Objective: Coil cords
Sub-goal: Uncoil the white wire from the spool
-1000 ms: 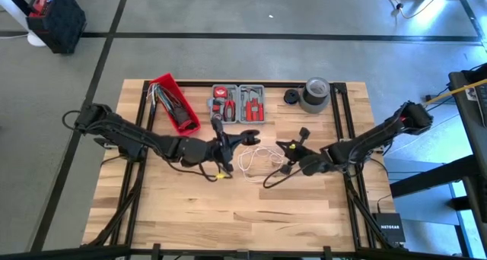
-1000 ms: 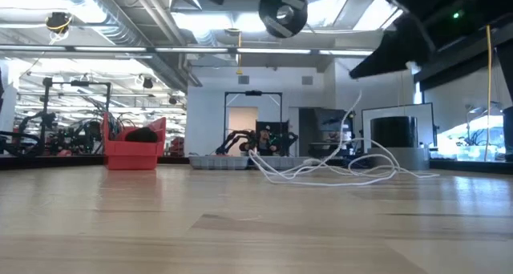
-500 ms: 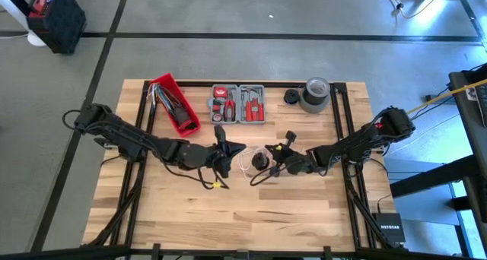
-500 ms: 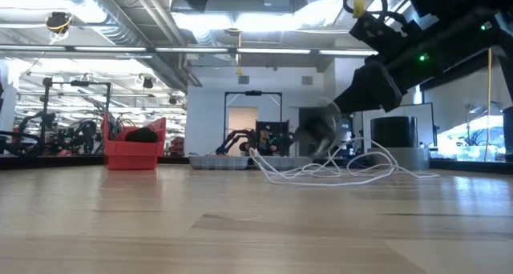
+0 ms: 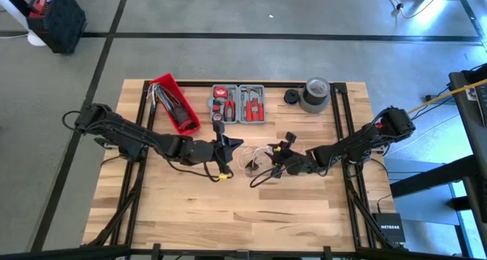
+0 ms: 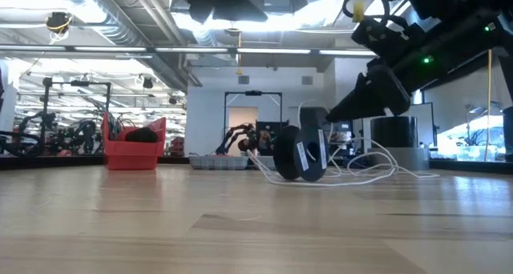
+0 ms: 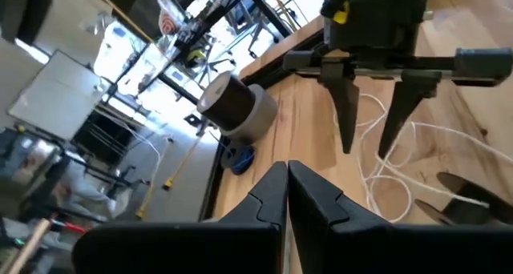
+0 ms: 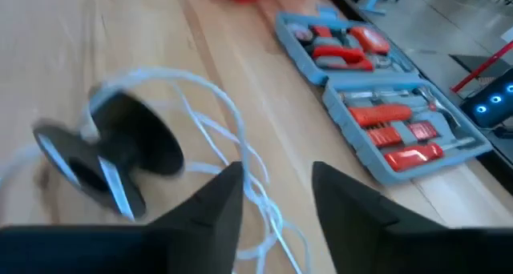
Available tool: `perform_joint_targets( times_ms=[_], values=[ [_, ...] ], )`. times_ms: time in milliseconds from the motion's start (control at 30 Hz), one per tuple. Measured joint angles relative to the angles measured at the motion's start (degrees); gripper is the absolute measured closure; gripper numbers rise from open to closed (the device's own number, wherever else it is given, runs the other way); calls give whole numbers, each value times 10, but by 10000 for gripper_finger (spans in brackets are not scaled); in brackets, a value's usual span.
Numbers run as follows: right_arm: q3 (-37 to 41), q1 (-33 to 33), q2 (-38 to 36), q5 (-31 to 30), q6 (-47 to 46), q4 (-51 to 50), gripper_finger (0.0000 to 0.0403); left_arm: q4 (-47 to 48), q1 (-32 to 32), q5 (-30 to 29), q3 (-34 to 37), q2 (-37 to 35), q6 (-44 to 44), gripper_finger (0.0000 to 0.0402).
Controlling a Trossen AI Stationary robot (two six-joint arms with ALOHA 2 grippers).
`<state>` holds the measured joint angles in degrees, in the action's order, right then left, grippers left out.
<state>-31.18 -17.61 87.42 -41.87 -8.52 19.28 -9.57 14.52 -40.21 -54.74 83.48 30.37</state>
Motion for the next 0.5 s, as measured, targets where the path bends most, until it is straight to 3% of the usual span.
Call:
perform_joint_targets(
  times_ms=[67, 233, 367, 500],
  values=[
    [0, 0, -9, 1, 5, -32, 236, 5, -2, 3, 0, 0, -18, 396],
    [-42, -1, -50, 24, -3, -191, 213, 12, -19, 78, 0, 0, -63, 396],
    [-85, -1, -86, 122, -40, -299, 214, 41, -36, 137, 0, 0, -133, 380],
    [-86, -1, -86, 201, -48, -289, 214, 60, -46, 171, 0, 7, -203, 358]
  ],
)
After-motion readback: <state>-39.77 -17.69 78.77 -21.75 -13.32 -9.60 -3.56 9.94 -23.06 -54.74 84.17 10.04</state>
